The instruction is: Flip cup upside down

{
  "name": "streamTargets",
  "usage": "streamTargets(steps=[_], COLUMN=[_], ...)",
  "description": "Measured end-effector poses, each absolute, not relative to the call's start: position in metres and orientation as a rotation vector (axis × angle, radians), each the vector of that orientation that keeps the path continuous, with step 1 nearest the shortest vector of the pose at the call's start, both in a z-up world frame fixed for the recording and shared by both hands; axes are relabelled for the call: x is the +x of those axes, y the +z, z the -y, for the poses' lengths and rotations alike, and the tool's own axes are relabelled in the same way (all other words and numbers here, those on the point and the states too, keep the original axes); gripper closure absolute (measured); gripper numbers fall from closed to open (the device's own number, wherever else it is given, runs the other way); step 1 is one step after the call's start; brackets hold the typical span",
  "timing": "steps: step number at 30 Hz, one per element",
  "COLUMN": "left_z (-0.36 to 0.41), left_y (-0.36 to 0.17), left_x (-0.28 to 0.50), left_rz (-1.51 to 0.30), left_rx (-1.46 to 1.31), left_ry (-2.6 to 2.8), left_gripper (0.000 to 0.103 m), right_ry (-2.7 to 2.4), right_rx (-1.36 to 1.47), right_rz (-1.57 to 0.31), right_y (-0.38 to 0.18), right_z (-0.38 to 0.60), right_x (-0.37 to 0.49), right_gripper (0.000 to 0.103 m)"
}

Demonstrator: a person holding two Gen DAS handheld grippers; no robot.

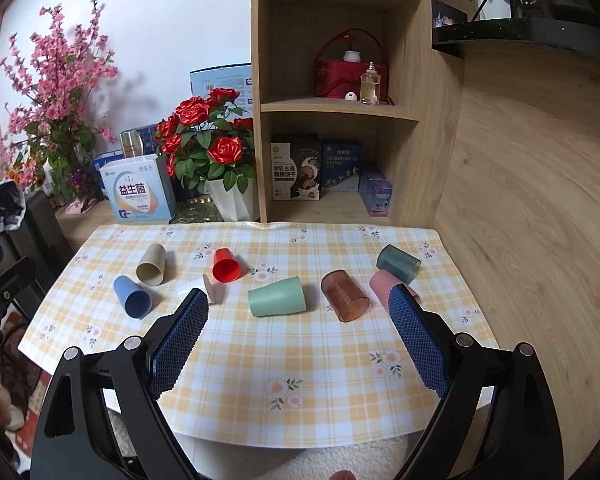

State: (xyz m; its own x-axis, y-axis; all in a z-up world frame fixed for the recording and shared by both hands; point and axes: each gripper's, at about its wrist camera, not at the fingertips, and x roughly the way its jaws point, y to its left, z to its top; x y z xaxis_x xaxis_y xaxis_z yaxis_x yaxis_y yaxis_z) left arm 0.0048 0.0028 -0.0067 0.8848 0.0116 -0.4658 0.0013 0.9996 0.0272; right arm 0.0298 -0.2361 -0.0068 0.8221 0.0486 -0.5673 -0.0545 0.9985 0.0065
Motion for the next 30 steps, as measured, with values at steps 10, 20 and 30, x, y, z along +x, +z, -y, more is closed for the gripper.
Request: streamTargets(steps=[10,20,30], left_z=[-0.003,-0.008,-0.021], left_y=[-0.008,-0.009,-0.018], left_x=[0.006,0.003,0.019], left_rz=[-0.488,-0.498,-0.526], left_rx=[0.017,-0.062,-0.070], left_ry=[-0.005,-0.046,0.037], left_gripper=[0.006,0.006,0.006], right_ry=[0.054,0.054,0.046], right_rx=[-0.011,-0.008,0.063], right_rz=[-0.605,-0.603,-0.597], right_y=[-0.007,-0.008,-0.025], right_z=[0.236,0.236,0.250], right_x=[0.030,0.029,0.042], right_gripper=[0.014,0.014,0.014])
